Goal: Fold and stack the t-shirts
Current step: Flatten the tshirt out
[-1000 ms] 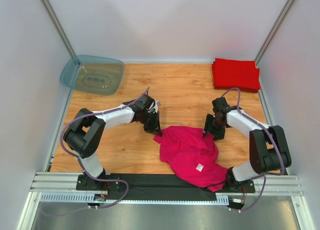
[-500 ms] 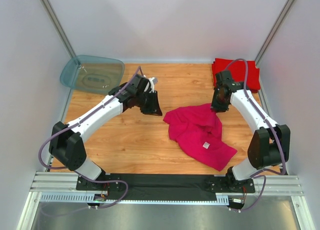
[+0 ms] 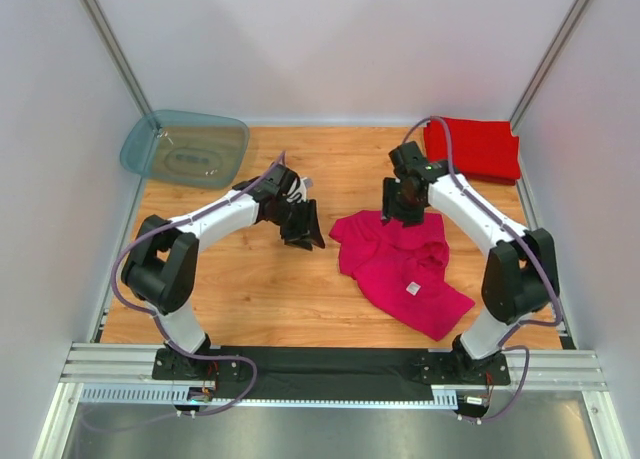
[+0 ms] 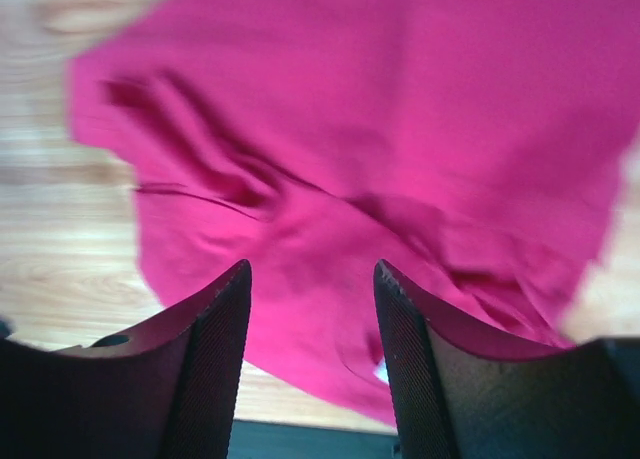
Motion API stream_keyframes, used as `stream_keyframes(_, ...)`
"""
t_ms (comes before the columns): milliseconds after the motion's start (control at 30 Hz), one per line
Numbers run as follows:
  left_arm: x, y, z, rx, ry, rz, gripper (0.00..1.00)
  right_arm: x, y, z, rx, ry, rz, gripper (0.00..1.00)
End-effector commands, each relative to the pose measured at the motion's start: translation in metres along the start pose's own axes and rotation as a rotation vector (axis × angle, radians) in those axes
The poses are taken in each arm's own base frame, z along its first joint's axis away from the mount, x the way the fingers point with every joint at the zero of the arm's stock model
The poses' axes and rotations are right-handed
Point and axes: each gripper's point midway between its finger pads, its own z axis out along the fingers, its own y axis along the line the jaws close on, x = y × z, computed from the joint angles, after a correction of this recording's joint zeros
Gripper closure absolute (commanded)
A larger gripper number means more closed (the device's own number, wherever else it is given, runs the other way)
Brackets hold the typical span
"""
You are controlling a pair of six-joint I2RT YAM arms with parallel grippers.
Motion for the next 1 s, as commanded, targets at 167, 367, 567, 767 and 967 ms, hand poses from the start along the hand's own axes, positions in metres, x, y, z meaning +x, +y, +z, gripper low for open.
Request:
stream_keyframes(167,-0.047,0.015,0.024,0.095,-0.043,-0.035,0.48,-0.042,0.084,0.038,-0.243,-0.085,-0.243,0.45)
stream_keyframes(367,-0.071,0.018,0.054,0.114,-0.031,-0.019,0.48,-0.043,0.103,0.069,-0.315,-0.028,-0.331,0.44)
stream_keyframes(567,-0.083,0.021,0.075,0.141,-0.022,-0.019,0.48,-0.043,0.116,0.084,-0.337,-0.023,-0.330,0.54)
stream_keyframes(767,-0.086,0.024,0.088,0.164,-0.022,-0.026,0.48,-0.045,0.111,0.089,-0.293,-0.041,-0.308,0.55)
stream_keyframes(967,-0.090,0.014,0.094,0.221,-0.017,-0.034,0.70,-0.054,0.105,0.073,-0.257,-0.083,-0.290,0.95)
